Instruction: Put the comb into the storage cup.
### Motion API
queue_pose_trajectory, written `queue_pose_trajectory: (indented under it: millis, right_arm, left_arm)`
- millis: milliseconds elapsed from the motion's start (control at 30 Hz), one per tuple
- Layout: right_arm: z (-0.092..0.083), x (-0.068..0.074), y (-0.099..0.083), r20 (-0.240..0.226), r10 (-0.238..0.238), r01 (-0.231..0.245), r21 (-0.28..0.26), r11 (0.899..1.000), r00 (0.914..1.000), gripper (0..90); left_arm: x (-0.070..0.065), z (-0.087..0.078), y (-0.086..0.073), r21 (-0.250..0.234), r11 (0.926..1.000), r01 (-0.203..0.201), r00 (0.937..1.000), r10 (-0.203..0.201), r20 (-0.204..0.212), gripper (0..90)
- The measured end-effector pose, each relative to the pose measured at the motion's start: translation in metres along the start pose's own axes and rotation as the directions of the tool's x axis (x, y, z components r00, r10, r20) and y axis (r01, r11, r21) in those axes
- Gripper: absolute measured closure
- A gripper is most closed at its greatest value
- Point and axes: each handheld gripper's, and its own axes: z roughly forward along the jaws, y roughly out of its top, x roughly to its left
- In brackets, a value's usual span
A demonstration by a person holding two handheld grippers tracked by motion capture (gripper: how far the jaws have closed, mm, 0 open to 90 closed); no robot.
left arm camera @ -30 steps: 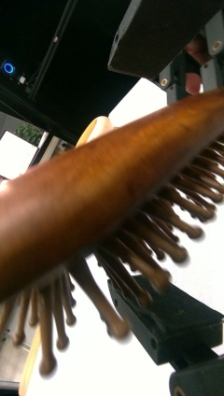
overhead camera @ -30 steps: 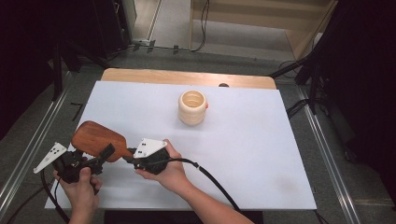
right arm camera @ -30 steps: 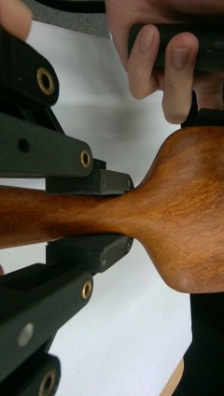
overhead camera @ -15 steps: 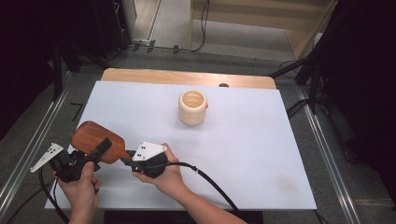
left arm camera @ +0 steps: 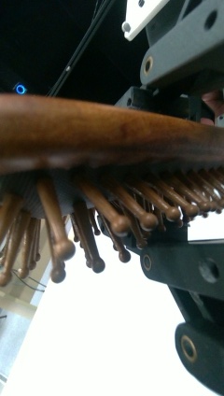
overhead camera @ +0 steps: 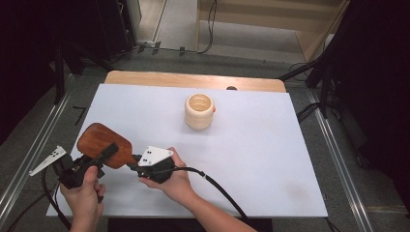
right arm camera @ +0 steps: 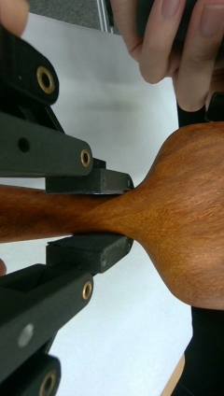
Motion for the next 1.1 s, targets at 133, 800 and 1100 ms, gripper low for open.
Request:
queue_pose_trajectory:
  millis: [133, 800, 1100]
  right_arm:
    - [-0.002, -0.002, 0.002, -0.028, 0.015, -0.016, -0.015, 1.000, 0.9995, 50.7]
    - [-0.064, -0.036, -0.004, -0.067, 0.133, -0.141, -0.131, 0.981, 0.9889, 0.0]
    - [-0.097, -0.054, -0.024, 0.012, 0.162, -0.159, -0.127, 0.979, 0.9868, 0.0]
  left_arm:
    - [-0.005, 0.001, 0.002, 0.001, 0.9998, -0.018, 0.9995, 0.018, 0.025, 57.7]
    - [-0.017, 0.010, 0.005, 0.057, 0.9941, -0.092, 0.9954, 0.091, 0.029, 60.2]
    - [-0.021, 0.015, 0.007, 0.071, 0.9914, -0.110, 0.9939, 0.109, 0.014, 60.2]
